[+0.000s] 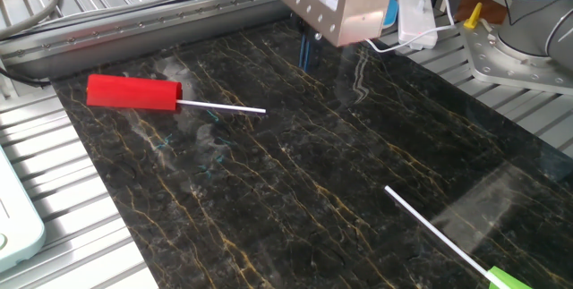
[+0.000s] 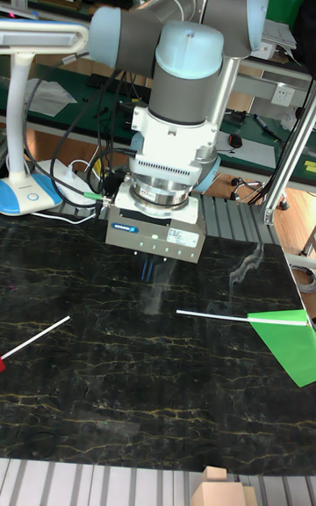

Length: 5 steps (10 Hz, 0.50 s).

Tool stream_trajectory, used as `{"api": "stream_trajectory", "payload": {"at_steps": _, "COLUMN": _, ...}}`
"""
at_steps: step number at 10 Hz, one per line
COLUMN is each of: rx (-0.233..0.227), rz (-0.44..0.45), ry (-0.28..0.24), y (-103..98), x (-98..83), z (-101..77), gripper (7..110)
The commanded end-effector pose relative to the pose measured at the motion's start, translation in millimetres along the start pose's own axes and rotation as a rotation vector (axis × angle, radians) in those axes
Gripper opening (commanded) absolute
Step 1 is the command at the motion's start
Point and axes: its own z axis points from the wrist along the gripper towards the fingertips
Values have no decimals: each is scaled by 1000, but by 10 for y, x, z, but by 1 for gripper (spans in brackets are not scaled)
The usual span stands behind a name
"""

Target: Wave the flag

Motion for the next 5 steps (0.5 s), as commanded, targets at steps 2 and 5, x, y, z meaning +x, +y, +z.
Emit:
{"api": "stream_trajectory", "payload": {"at_steps": 2, "rx": -6, "rz": 0, "ry": -19, "y": 4, "x": -52, "z": 33, "gripper": 7}}
{"api": "stream_trajectory", "payload": {"at_steps": 5, "rx": -8, "rz": -3, "ry": -21, "y": 5, "x": -55, "z": 12, "gripper": 7}}
